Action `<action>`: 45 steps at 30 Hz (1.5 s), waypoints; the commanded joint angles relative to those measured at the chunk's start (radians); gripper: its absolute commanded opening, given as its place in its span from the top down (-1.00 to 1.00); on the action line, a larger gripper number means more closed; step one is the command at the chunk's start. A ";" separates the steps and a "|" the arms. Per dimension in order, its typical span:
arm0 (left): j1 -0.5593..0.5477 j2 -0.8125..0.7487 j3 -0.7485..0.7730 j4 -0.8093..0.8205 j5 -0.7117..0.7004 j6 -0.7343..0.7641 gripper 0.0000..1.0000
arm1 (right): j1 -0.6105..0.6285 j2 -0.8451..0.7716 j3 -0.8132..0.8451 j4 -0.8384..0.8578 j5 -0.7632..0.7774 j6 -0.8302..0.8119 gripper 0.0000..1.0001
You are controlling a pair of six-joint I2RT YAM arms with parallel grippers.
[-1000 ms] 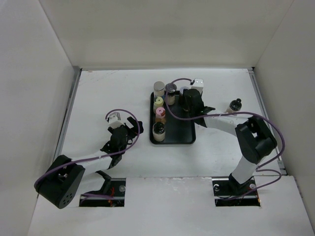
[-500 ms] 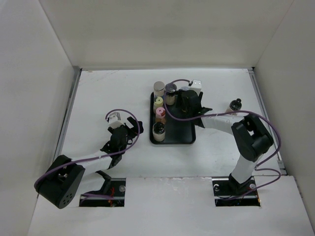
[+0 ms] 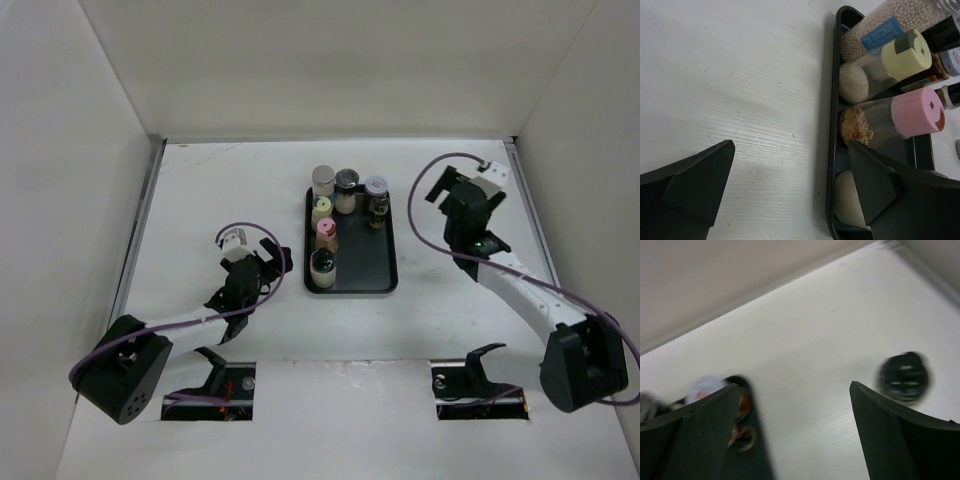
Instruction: Organize the condiment bottles
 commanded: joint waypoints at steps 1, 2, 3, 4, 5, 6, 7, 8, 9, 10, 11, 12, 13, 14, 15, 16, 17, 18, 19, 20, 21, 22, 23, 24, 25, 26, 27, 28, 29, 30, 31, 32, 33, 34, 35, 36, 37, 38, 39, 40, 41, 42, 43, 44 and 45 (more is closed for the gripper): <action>-0.007 -0.002 0.026 0.043 0.004 -0.008 -1.00 | -0.093 -0.066 -0.063 -0.089 0.118 0.009 -0.97; -0.006 -0.002 0.026 0.043 0.006 -0.008 -1.00 | -0.121 -0.075 -0.071 -0.101 0.124 0.008 -0.99; -0.007 -0.006 0.026 0.043 0.006 -0.010 -1.00 | -0.144 -0.075 -0.074 -0.117 0.124 0.005 -1.00; -0.010 -0.009 0.026 0.043 0.006 -0.010 -1.00 | -0.165 -0.068 -0.074 -0.134 0.122 0.005 -1.00; -0.010 -0.011 0.026 0.043 0.003 -0.010 -1.00 | -0.184 -0.051 -0.071 -0.147 0.118 0.005 -1.00; -0.012 -0.009 0.026 0.043 0.000 -0.010 -1.00 | -0.199 -0.029 -0.065 -0.157 0.109 -0.002 -1.00; -0.009 -0.005 0.026 0.043 -0.002 -0.010 -1.00 | -0.217 0.000 -0.054 -0.161 0.096 -0.006 -1.00; -0.007 -0.002 0.026 0.043 0.004 -0.010 -1.00 | -0.236 0.029 -0.045 -0.160 0.080 -0.011 -1.00; -0.006 -0.003 0.026 0.043 0.006 -0.010 -1.00 | -0.250 0.058 -0.036 -0.151 0.060 -0.011 -1.00; -0.007 -0.006 0.026 0.043 0.006 -0.010 -1.00 | -0.263 0.086 -0.028 -0.140 0.043 -0.005 -1.00; -0.009 -0.014 0.024 0.043 0.004 -0.010 -1.00 | -0.276 0.110 -0.022 -0.122 0.027 -0.005 -1.00; -0.009 -0.016 0.024 0.043 0.000 -0.010 -1.00 | -0.283 0.133 -0.014 -0.103 0.011 -0.005 -1.00; -0.009 -0.016 0.023 0.043 -0.002 -0.009 -1.00 | -0.287 0.150 -0.008 -0.092 0.000 -0.003 -1.00; -0.009 -0.011 0.023 0.043 -0.002 -0.008 -1.00 | -0.294 0.172 0.001 -0.074 -0.012 -0.008 -1.00; -0.006 -0.006 0.024 0.043 0.004 -0.008 -1.00 | -0.299 0.188 0.010 -0.057 -0.020 -0.012 -1.00; -0.004 -0.005 0.024 0.043 0.007 -0.008 -1.00 | -0.302 0.207 0.019 -0.043 -0.025 -0.015 -0.99; -0.007 -0.008 0.024 0.043 0.007 -0.008 -1.00 | -0.306 0.222 0.027 -0.033 -0.026 -0.018 -0.97; -0.009 -0.012 0.024 0.043 0.007 -0.008 -1.00 | -0.311 0.239 0.032 -0.020 -0.026 -0.020 -0.93; -0.010 -0.014 0.024 0.043 0.007 -0.008 -1.00 | -0.314 0.253 0.035 -0.008 -0.028 -0.020 -0.90; -0.010 -0.012 0.024 0.043 0.004 -0.008 -1.00 | -0.317 0.268 0.036 0.009 -0.028 -0.020 -0.87; -0.010 -0.006 0.024 0.043 0.003 -0.008 -1.00 | -0.320 0.282 0.038 0.021 -0.029 -0.021 -0.83; -0.007 -0.002 0.026 0.043 0.007 -0.010 -1.00 | -0.322 0.293 0.039 0.033 -0.031 -0.025 -0.76; -0.007 -0.002 0.026 0.043 0.009 -0.010 -1.00 | -0.323 0.301 0.038 0.047 -0.028 -0.026 -0.67; -0.007 -0.006 0.026 0.043 0.010 -0.010 -1.00 | -0.325 0.305 0.035 0.058 -0.025 -0.026 -0.59; -0.007 -0.009 0.024 0.043 0.010 -0.010 -1.00 | -0.325 0.307 0.032 0.066 -0.026 -0.026 -0.49; -0.007 -0.011 0.024 0.043 0.007 -0.010 -1.00 | -0.325 0.307 0.030 0.070 -0.028 -0.026 -0.38; -0.007 -0.008 0.024 0.043 0.006 -0.010 -1.00 | -0.325 0.304 0.030 0.067 -0.025 -0.026 -0.27; -0.007 -0.002 0.026 0.043 0.004 -0.010 -1.00 | -0.320 0.292 0.026 0.064 -0.022 -0.026 -0.17; -0.004 0.001 0.027 0.043 0.010 -0.010 -1.00 | -0.320 0.270 0.016 0.067 -0.017 -0.023 -0.10; -0.004 0.001 0.027 0.043 0.010 -0.010 -1.00 | -0.316 0.244 0.006 0.072 -0.011 -0.020 -0.07; -0.006 -0.006 0.026 0.043 0.012 -0.010 -1.00 | -0.299 0.215 -0.005 0.069 -0.006 -0.015 -0.06; -0.007 -0.009 0.026 0.043 0.010 -0.010 -1.00 | -0.278 0.190 -0.013 0.064 -0.002 -0.015 -0.06; -0.007 -0.011 0.024 0.043 0.006 -0.010 -1.00 | -0.250 0.155 -0.028 0.060 0.004 -0.017 -0.06; -0.007 -0.009 0.024 0.043 0.003 -0.010 -1.00 | -0.222 0.117 -0.042 0.053 0.013 -0.020 -0.06; -0.006 -0.005 0.024 0.043 0.003 -0.010 -1.00 | -0.190 0.080 -0.056 0.040 0.018 -0.017 -0.07; -0.004 0.000 0.026 0.043 0.010 -0.010 -1.00 | -0.157 0.048 -0.065 0.021 0.021 -0.015 -0.07; -0.004 0.000 0.027 0.043 0.012 -0.010 -1.00 | -0.129 0.022 -0.074 0.006 0.021 -0.014 -0.07; -0.007 -0.003 0.026 0.043 0.012 -0.012 -1.00 | -0.095 -0.001 -0.082 -0.006 0.018 -0.006 -0.07; -0.010 -0.006 0.026 0.043 0.007 -0.012 -1.00 | -0.057 -0.020 -0.088 -0.019 0.014 0.000 -0.07; -0.012 -0.006 0.027 0.043 0.004 -0.012 -1.00 | -0.022 -0.034 -0.089 -0.032 0.012 0.006 -0.07; -0.012 0.000 0.029 0.043 0.003 -0.012 -1.00 | 0.014 -0.038 -0.088 -0.048 0.010 0.015 -0.08; -0.009 0.004 0.030 0.043 0.003 -0.012 -1.00 | 0.052 -0.038 -0.083 -0.063 0.009 0.023 -0.08; -0.004 0.006 0.030 0.043 0.009 -0.012 -1.00 | 0.087 -0.034 -0.079 -0.069 0.007 0.028 -0.09; -0.003 0.003 0.029 0.043 0.010 -0.012 -1.00 | 0.121 -0.026 -0.079 -0.066 0.006 0.035 -0.09; -0.003 -0.005 0.027 0.043 0.007 -0.012 -1.00 | 0.153 -0.016 -0.074 -0.060 0.003 0.043 -0.09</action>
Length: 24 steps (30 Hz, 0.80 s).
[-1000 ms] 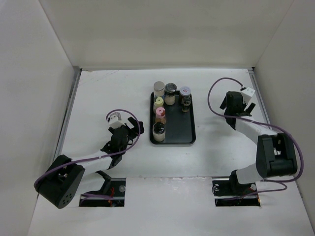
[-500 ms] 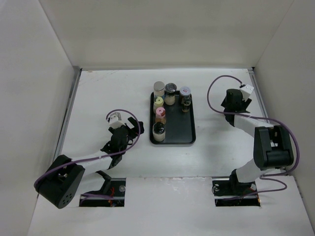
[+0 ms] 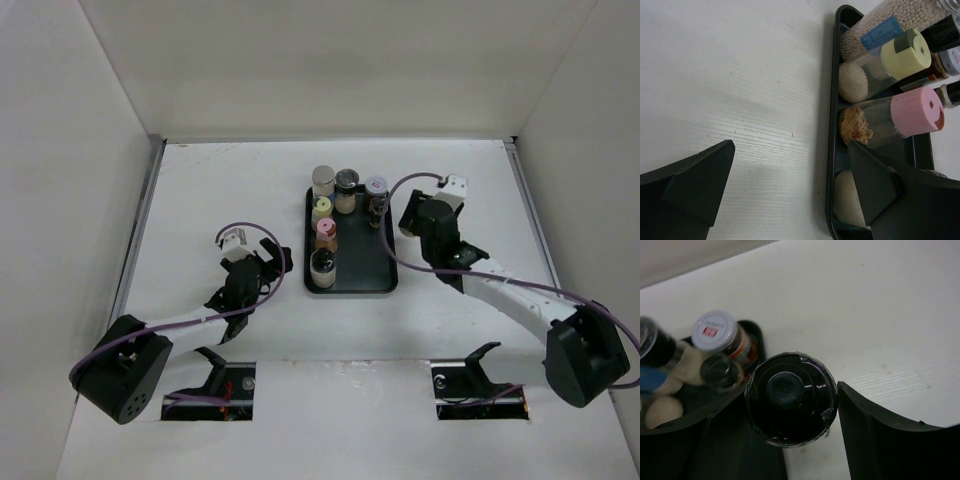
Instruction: Organize the condiment bottles
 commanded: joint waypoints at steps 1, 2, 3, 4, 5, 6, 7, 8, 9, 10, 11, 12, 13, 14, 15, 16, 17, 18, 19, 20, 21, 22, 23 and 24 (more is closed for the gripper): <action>0.000 -0.010 0.026 0.043 -0.002 -0.009 -1.00 | 0.093 0.028 0.014 0.008 0.004 0.042 -0.10; 0.001 -0.014 0.026 0.043 -0.005 -0.008 -1.00 | 0.116 0.046 0.021 0.017 -0.002 0.050 -0.10; 0.006 -0.014 0.026 0.042 -0.008 -0.006 -1.00 | 0.133 0.067 0.030 0.025 -0.008 0.054 -0.10; 0.010 -0.012 0.026 0.039 -0.009 -0.006 -1.00 | 0.149 0.089 0.041 0.033 -0.017 0.057 -0.10; 0.018 -0.012 0.024 0.035 -0.009 -0.006 -1.00 | 0.161 0.112 0.050 0.046 -0.028 0.058 -0.10; 0.023 -0.020 0.021 0.035 -0.005 -0.006 -1.00 | 0.170 0.132 0.058 0.066 -0.039 0.054 -0.10; 0.021 -0.024 0.021 0.035 -0.006 -0.006 -1.00 | 0.179 0.147 0.066 0.085 -0.048 0.054 -0.10; 0.020 -0.027 0.021 0.035 -0.011 -0.005 -1.00 | 0.190 0.161 0.072 0.102 -0.054 0.054 -0.10; 0.020 -0.027 0.021 0.035 -0.011 -0.005 -1.00 | 0.198 0.172 0.080 0.112 -0.057 0.056 -0.11; 0.021 -0.021 0.023 0.035 -0.011 -0.005 -1.00 | 0.205 0.186 0.087 0.117 -0.059 0.058 -0.11; 0.024 -0.015 0.024 0.035 -0.009 -0.005 -1.00 | 0.210 0.199 0.096 0.119 -0.061 0.058 -0.11; 0.026 -0.014 0.024 0.035 -0.006 -0.005 -1.00 | 0.213 0.215 0.106 0.119 -0.064 0.056 -0.12; 0.026 -0.015 0.024 0.034 -0.005 -0.005 -1.00 | 0.213 0.229 0.110 0.120 -0.064 0.056 -0.12; 0.026 -0.020 0.023 0.034 -0.005 -0.005 -1.00 | 0.215 0.241 0.112 0.120 -0.064 0.059 -0.12; 0.026 -0.024 0.021 0.034 -0.008 -0.005 -1.00 | 0.215 0.250 0.112 0.123 -0.064 0.062 -0.12; 0.026 -0.024 0.021 0.034 -0.011 -0.005 -1.00 | 0.218 0.258 0.110 0.128 -0.064 0.064 -0.12; 0.026 -0.021 0.021 0.034 -0.011 -0.003 -1.00 | 0.221 0.267 0.109 0.131 -0.062 0.065 -0.12; 0.026 -0.015 0.023 0.034 -0.011 -0.003 -1.00 | 0.221 0.275 0.109 0.132 -0.064 0.065 -0.12; 0.027 -0.014 0.023 0.034 -0.006 -0.003 -1.00 | 0.221 0.284 0.109 0.135 -0.061 0.062 -0.12; 0.027 -0.015 0.023 0.034 -0.005 -0.003 -1.00 | 0.221 0.295 0.109 0.140 -0.054 0.058 -0.12; 0.027 -0.020 0.023 0.034 -0.005 -0.003 -1.00 | 0.221 0.304 0.107 0.148 -0.053 0.058 -0.12; 0.026 -0.021 0.023 0.034 -0.009 -0.003 -1.00 | 0.221 0.311 0.104 0.157 -0.053 0.058 -0.14; 0.026 -0.023 0.023 0.034 -0.011 -0.003 -1.00 | 0.221 0.319 0.101 0.166 -0.053 0.056 -0.16; 0.027 -0.020 0.023 0.034 -0.011 -0.003 -1.00 | 0.221 0.325 0.101 0.174 -0.053 0.053 -0.21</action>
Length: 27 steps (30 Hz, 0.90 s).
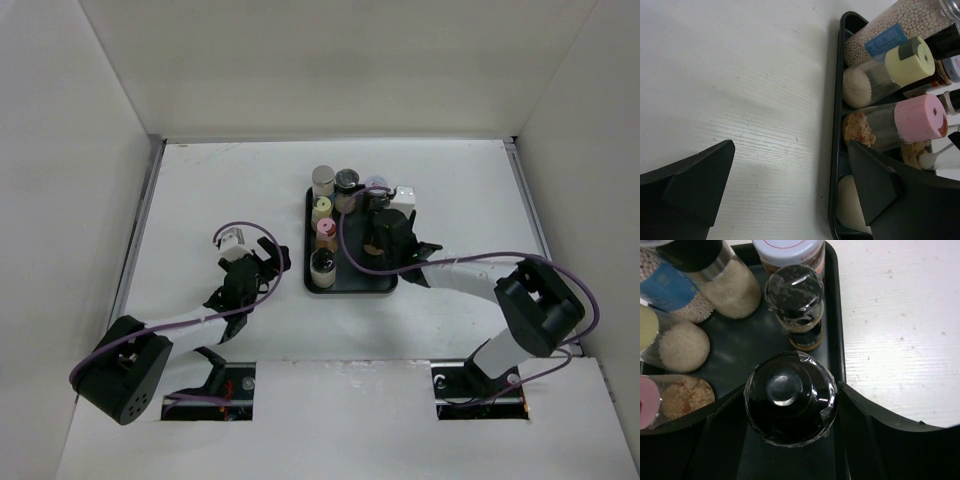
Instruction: Organize the condiment bottles
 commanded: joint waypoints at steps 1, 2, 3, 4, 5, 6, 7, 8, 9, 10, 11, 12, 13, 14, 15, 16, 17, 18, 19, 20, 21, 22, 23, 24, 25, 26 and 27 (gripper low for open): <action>0.007 -0.014 0.023 0.034 -0.009 -0.004 -1.00 | 0.010 0.013 0.035 0.101 0.007 0.001 -0.27; 0.007 -0.014 0.023 0.034 -0.007 -0.004 -1.00 | 0.010 0.016 0.037 0.103 0.008 -0.008 -0.35; 0.007 -0.017 0.023 0.034 -0.005 -0.002 -1.00 | 0.010 0.018 0.039 0.103 0.014 -0.013 -0.45; 0.005 -0.020 0.023 0.033 -0.008 -0.002 -1.00 | 0.012 0.008 0.037 0.103 0.019 -0.014 -0.58; 0.005 -0.021 0.024 0.031 -0.012 0.000 -1.00 | 0.015 -0.005 0.031 0.101 0.020 -0.014 -0.69; 0.005 -0.016 0.029 0.030 -0.018 0.000 -1.00 | 0.018 -0.022 0.029 0.098 0.022 -0.014 -0.79; 0.005 -0.007 0.033 0.028 -0.024 0.000 -1.00 | 0.019 -0.042 0.025 0.095 0.022 -0.014 -0.86; 0.004 0.001 0.039 0.022 -0.025 0.000 -1.00 | 0.021 -0.068 0.019 0.092 0.022 -0.016 -0.92; 0.004 0.007 0.046 0.011 -0.025 0.001 -1.00 | 0.021 -0.099 0.011 0.091 0.022 -0.020 -1.00; 0.004 0.013 0.053 -0.001 -0.027 0.001 -1.00 | 0.023 -0.134 -0.003 0.091 0.027 -0.020 -1.00; 0.008 0.018 0.061 -0.016 -0.027 0.003 -1.00 | 0.027 -0.172 -0.018 0.091 0.033 -0.017 -1.00; 0.016 0.022 0.067 -0.033 -0.031 0.003 -1.00 | 0.029 -0.212 -0.033 0.092 0.040 -0.016 -1.00; 0.025 0.025 0.073 -0.051 -0.038 0.003 -1.00 | 0.030 -0.252 -0.053 0.095 0.051 -0.017 -1.00; 0.034 0.026 0.081 -0.070 -0.044 0.003 -1.00 | 0.030 -0.287 -0.069 0.095 0.060 -0.019 -1.00; 0.041 0.027 0.089 -0.091 -0.048 0.001 -1.00 | 0.027 -0.321 -0.086 0.092 0.069 -0.017 -1.00; 0.048 0.027 0.098 -0.113 -0.053 0.000 -1.00 | 0.010 -0.353 -0.105 0.091 0.082 -0.011 -1.00; 0.054 0.024 0.108 -0.136 -0.053 -0.002 -1.00 | -0.016 -0.387 -0.133 0.100 0.099 -0.004 -1.00; 0.058 0.019 0.122 -0.162 -0.053 -0.004 -1.00 | -0.046 -0.422 -0.159 0.101 0.118 0.021 -1.00; 0.061 0.010 0.134 -0.189 -0.055 -0.004 -1.00 | -0.065 -0.452 -0.178 0.095 0.128 0.050 -1.00; 0.061 0.000 0.147 -0.217 -0.056 -0.004 -1.00 | -0.100 -0.499 -0.207 0.089 0.132 0.099 -1.00; 0.061 -0.017 0.156 -0.243 -0.053 -0.004 -1.00 | -0.131 -0.536 -0.227 0.092 0.131 0.131 -1.00; 0.059 -0.034 0.162 -0.263 -0.053 -0.004 -1.00 | -0.154 -0.564 -0.244 0.094 0.125 0.156 -1.00; 0.053 -0.062 0.168 -0.286 -0.056 -0.004 -1.00 | -0.175 -0.582 -0.256 0.094 0.123 0.174 -1.00; 0.050 -0.089 0.179 -0.308 -0.058 -0.002 -1.00 | -0.191 -0.593 -0.265 0.092 0.123 0.185 -1.00; 0.045 -0.121 0.197 -0.344 -0.061 0.000 -1.00 | -0.213 -0.599 -0.279 0.092 0.123 0.196 -1.00; 0.042 -0.140 0.217 -0.380 -0.065 0.001 -1.00 | -0.227 -0.599 -0.291 0.097 0.120 0.202 -1.00; 0.039 -0.154 0.233 -0.407 -0.070 0.003 -1.00 | -0.235 -0.595 -0.300 0.100 0.117 0.207 -1.00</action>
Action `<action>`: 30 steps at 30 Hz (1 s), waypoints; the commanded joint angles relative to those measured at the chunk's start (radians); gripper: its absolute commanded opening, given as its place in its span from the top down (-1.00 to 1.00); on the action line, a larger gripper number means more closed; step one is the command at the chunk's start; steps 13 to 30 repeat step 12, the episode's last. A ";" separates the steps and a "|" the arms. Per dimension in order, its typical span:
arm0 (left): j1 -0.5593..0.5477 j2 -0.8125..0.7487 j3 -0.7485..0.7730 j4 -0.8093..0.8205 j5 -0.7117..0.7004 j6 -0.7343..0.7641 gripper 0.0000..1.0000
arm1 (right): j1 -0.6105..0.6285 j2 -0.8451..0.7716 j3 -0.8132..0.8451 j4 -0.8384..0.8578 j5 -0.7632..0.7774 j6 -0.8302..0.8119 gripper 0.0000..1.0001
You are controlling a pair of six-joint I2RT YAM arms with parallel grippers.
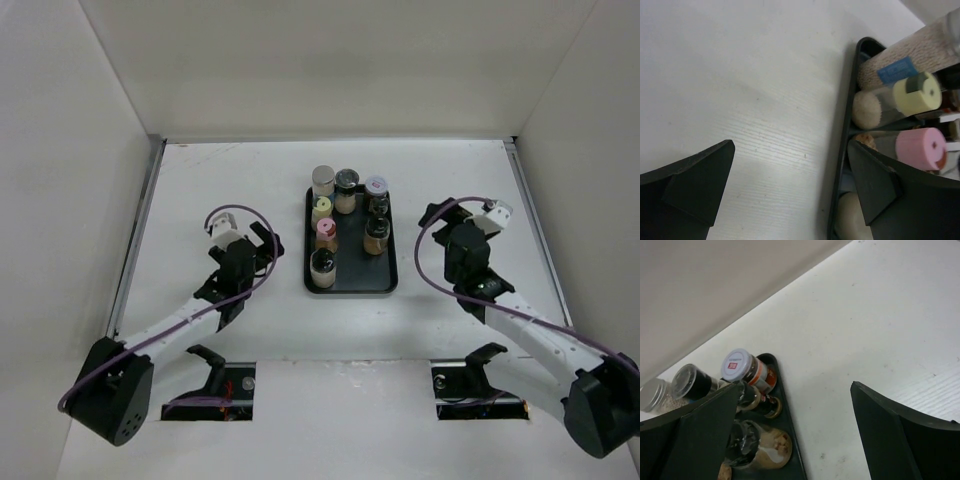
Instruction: Organize the condiment bottles
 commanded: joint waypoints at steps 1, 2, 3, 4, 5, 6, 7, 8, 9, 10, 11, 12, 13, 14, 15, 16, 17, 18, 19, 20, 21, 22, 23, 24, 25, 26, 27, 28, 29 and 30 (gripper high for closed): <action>-0.013 -0.077 0.102 -0.115 -0.029 0.004 -1.00 | -0.030 0.005 -0.030 0.035 0.008 0.073 -1.00; -0.017 -0.091 0.123 -0.151 -0.038 0.004 -1.00 | -0.036 0.020 -0.041 0.041 0.005 0.080 -1.00; -0.020 -0.100 0.146 -0.185 -0.050 0.005 -1.00 | -0.044 0.040 -0.043 0.045 -0.003 0.085 -1.00; -0.021 -0.109 0.163 -0.214 -0.061 0.005 -1.00 | -0.047 0.056 -0.041 0.040 -0.015 0.088 -1.00; -0.023 -0.116 0.180 -0.237 -0.075 0.005 -1.00 | -0.047 0.070 -0.040 0.045 -0.027 0.088 -1.00; -0.024 -0.120 0.192 -0.254 -0.083 0.007 -1.00 | -0.047 0.082 -0.041 0.049 -0.036 0.090 -1.00; -0.024 -0.125 0.203 -0.266 -0.087 0.007 -1.00 | -0.047 0.093 -0.044 0.052 -0.044 0.093 -1.00; -0.024 -0.125 0.212 -0.272 -0.080 0.010 -1.00 | -0.047 0.100 -0.049 0.058 -0.050 0.099 -1.00; -0.026 -0.125 0.222 -0.278 -0.071 0.013 -1.00 | -0.049 0.108 -0.053 0.064 -0.055 0.106 -1.00; -0.026 -0.126 0.232 -0.291 -0.057 0.014 -1.00 | -0.050 0.114 -0.055 0.072 -0.062 0.108 -1.00; -0.026 -0.134 0.242 -0.303 -0.055 0.016 -1.00 | -0.052 0.117 -0.055 0.077 -0.070 0.106 -1.00; -0.027 -0.148 0.251 -0.314 -0.057 0.018 -1.00 | -0.053 0.120 -0.055 0.081 -0.078 0.108 -1.00; -0.027 -0.148 0.251 -0.314 -0.057 0.018 -1.00 | -0.053 0.120 -0.055 0.081 -0.078 0.108 -1.00; -0.027 -0.148 0.251 -0.314 -0.057 0.018 -1.00 | -0.053 0.120 -0.055 0.081 -0.078 0.108 -1.00; -0.027 -0.148 0.251 -0.314 -0.057 0.018 -1.00 | -0.053 0.120 -0.055 0.081 -0.078 0.108 -1.00; -0.027 -0.148 0.251 -0.314 -0.057 0.018 -1.00 | -0.053 0.120 -0.055 0.081 -0.078 0.108 -1.00; -0.027 -0.148 0.251 -0.314 -0.057 0.018 -1.00 | -0.053 0.120 -0.055 0.081 -0.078 0.108 -1.00; -0.027 -0.148 0.251 -0.314 -0.057 0.018 -1.00 | -0.053 0.120 -0.055 0.081 -0.078 0.108 -1.00; -0.027 -0.148 0.251 -0.314 -0.057 0.018 -1.00 | -0.053 0.120 -0.055 0.081 -0.078 0.108 -1.00; -0.027 -0.148 0.251 -0.314 -0.057 0.018 -1.00 | -0.053 0.120 -0.055 0.081 -0.078 0.108 -1.00; -0.027 -0.148 0.251 -0.314 -0.057 0.018 -1.00 | -0.053 0.120 -0.055 0.081 -0.078 0.108 -1.00; -0.027 -0.148 0.251 -0.314 -0.057 0.018 -1.00 | -0.053 0.120 -0.055 0.081 -0.078 0.108 -1.00; -0.027 -0.148 0.251 -0.314 -0.057 0.018 -1.00 | -0.053 0.120 -0.055 0.081 -0.078 0.108 -1.00; -0.027 -0.148 0.251 -0.314 -0.057 0.018 -1.00 | -0.053 0.120 -0.055 0.081 -0.078 0.108 -1.00; -0.027 -0.148 0.251 -0.314 -0.057 0.018 -1.00 | -0.053 0.120 -0.055 0.081 -0.078 0.108 -1.00; -0.027 -0.148 0.251 -0.314 -0.057 0.018 -1.00 | -0.053 0.120 -0.055 0.081 -0.078 0.108 -1.00; -0.027 -0.148 0.251 -0.314 -0.057 0.018 -1.00 | -0.053 0.120 -0.055 0.081 -0.078 0.108 -1.00; -0.027 -0.148 0.251 -0.314 -0.057 0.018 -1.00 | -0.053 0.120 -0.055 0.081 -0.078 0.108 -1.00; -0.027 -0.148 0.251 -0.314 -0.057 0.018 -1.00 | -0.053 0.120 -0.055 0.081 -0.078 0.108 -1.00; -0.027 -0.148 0.251 -0.314 -0.057 0.018 -1.00 | -0.053 0.120 -0.055 0.081 -0.078 0.108 -1.00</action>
